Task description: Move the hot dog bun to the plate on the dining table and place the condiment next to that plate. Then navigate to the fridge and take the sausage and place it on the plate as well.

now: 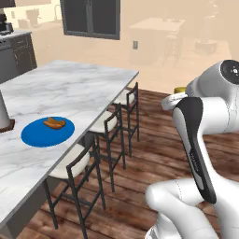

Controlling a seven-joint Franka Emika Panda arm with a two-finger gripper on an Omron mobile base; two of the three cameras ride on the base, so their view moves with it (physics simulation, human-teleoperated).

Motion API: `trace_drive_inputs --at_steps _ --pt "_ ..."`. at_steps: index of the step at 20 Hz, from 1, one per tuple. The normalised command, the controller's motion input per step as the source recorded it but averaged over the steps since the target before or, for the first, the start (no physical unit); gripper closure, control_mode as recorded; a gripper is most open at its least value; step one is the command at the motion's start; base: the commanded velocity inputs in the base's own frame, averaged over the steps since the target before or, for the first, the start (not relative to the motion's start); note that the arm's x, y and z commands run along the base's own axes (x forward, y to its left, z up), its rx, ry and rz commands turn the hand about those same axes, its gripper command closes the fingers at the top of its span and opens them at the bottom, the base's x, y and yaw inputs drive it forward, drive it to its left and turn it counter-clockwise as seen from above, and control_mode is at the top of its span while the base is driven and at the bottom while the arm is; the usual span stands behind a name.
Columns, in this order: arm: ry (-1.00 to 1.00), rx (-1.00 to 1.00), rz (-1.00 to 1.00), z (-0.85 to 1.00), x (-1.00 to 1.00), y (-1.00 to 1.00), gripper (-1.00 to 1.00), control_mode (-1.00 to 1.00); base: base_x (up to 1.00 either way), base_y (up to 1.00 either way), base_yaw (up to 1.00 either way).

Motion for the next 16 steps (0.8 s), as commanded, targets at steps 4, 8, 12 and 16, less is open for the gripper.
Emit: trace_drive_inputs --at_steps 4,8,12,16 --pt "0.00 0.00 0.00 0.00 0.00 0.00 1.00 1.00 0.81 -0.21 0.66" --pt "0.00 0.00 0.00 0.00 0.00 0.00 1.00 1.00 0.71 -0.35 0.63" --pt "0.00 0.00 0.00 0.00 0.00 0.00 1.00 1.00 0.61 -0.55 0.56" --pt "0.00 0.00 0.00 0.00 0.00 0.00 1.00 1.00 0.57 -0.54 0.54"
